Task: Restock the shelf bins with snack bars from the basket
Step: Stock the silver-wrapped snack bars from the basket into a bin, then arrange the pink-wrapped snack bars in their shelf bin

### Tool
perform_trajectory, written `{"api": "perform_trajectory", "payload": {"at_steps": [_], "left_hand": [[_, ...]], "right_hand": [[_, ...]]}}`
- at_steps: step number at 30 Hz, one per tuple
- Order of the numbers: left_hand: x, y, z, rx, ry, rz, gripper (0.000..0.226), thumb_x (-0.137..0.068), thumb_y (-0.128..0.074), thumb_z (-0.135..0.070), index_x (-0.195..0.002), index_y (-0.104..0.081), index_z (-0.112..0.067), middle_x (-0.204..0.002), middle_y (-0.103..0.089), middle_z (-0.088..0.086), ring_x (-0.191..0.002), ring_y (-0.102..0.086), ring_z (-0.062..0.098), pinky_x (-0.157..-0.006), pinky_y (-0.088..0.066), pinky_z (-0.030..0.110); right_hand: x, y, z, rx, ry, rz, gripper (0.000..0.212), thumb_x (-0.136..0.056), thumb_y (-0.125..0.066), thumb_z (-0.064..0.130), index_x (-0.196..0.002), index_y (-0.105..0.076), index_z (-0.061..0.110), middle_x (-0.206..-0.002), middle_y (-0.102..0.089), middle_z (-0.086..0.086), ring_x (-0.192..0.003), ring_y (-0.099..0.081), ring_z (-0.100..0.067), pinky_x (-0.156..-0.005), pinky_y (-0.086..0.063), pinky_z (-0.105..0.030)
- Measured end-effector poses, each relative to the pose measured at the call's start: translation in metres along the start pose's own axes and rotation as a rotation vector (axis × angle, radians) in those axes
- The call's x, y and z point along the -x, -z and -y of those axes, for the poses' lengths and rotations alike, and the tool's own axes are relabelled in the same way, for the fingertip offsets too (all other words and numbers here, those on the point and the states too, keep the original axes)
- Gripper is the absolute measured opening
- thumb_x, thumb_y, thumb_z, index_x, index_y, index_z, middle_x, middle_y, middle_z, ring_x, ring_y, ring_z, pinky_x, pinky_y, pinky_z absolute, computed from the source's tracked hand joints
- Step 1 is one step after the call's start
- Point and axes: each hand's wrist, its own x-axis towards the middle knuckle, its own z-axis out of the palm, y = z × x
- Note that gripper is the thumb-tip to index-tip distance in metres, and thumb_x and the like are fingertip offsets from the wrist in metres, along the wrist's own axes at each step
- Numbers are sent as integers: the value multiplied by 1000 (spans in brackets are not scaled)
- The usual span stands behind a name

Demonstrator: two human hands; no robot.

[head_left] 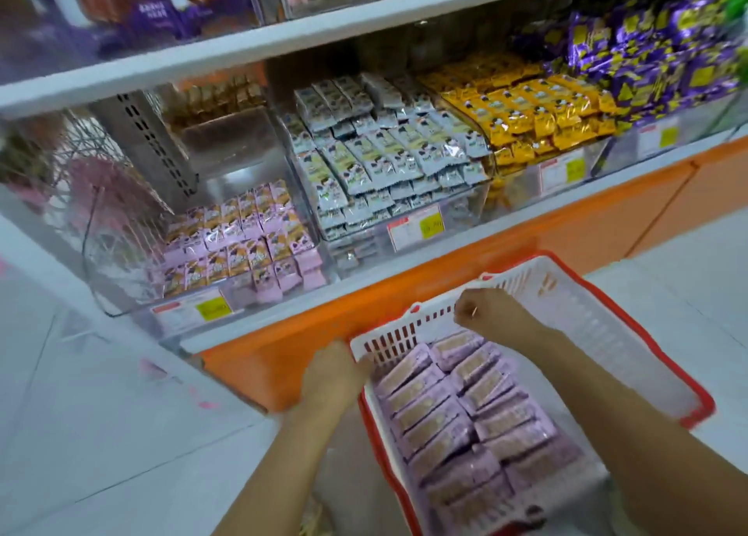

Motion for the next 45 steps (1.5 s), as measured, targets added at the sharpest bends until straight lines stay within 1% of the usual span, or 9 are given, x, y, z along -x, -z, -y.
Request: {"api": "perform_trajectory", "payload": {"at_steps": [4, 9, 12, 18, 24, 32, 37, 41, 45], "left_hand": [[5, -42, 19, 203, 151, 205, 42, -90, -60, -38, -125, -58, -15, -121, -65, 8, -102, -65, 22, -81, -52, 29], [-4, -80, 28, 259, 169, 196, 44, -86, -63, -35, -123, -57, -14, -120, -65, 8, -102, -65, 25, -85, -55, 36], [-8, -87, 27, 298, 195, 167, 37, -86, -62, -32, -116, -60, -11, -112, -68, 9, -96, -66, 25, -81, -55, 35], [-19, -94, 37, 382, 262, 202, 38, -80, -66, -34, -113, -62, -15, -108, -68, 7, -89, -68, 23, -76, -59, 38], [-12, -75, 54, 377, 346, 235, 30, -84, -61, -13, -113, -60, -8, -109, -66, 11, -91, -66, 26, -78, -57, 35], [6, -48, 96, 311, 434, 144, 6, -81, -56, -1, -82, -60, -5, -80, -61, 7, -72, -59, 22, -57, -47, 23], [9, -16, 95, 170, 382, 231, 22, -87, -60, -15, -68, -50, -13, -70, -51, -1, -69, -53, 15, -48, -37, 20], [22, 43, 85, 248, 31, 177, 42, -88, -64, -35, -124, -55, -15, -120, -52, -8, -110, -54, 17, -89, -46, 28], [53, 97, 66, 546, -163, 156, 53, -81, -66, -52, -122, -56, -20, -117, -63, -3, -104, -60, 15, -90, -46, 25]], "right_hand": [[-6, -48, -39, 187, -92, 162, 55, -92, -53, 5, -145, -37, 13, -146, -40, -6, -131, -43, -22, -107, -37, -31], [-20, -75, -52, 341, -45, 239, 77, -90, -61, 10, -152, -14, 11, -156, -21, -7, -143, -19, -26, -116, -26, -37], [-31, -83, -51, 342, 6, 312, 84, -87, -68, 32, -150, -18, 9, -156, -21, -8, -144, -17, -25, -116, -24, -37], [-42, -90, -57, 367, 100, 451, 93, -76, -77, 31, -150, -24, 13, -153, -31, -7, -138, -30, -24, -112, -30, -35], [-33, -109, -66, 493, 183, 266, 68, -84, -62, 9, -145, -33, 18, -143, -41, -7, -128, -40, -26, -107, -34, -34], [-27, -119, -43, 427, 284, 281, 75, -78, -74, 31, -140, -35, 16, -132, -44, -5, -120, -44, -24, -98, -35, -30], [-11, -87, 10, -178, 0, 524, 59, -87, -67, 40, -134, -47, 10, -124, -55, -7, -111, -56, -24, -94, -45, -34], [17, -61, 70, -1200, -193, 869, 34, -91, -58, 23, -117, -61, 1, -100, -65, -12, -84, -64, -22, -78, -54, -30], [47, -56, 128, -1740, -148, 1094, 56, -92, -63, 21, -139, -44, -2, -130, -55, -18, -114, -56, -31, -90, -50, -43]]}}
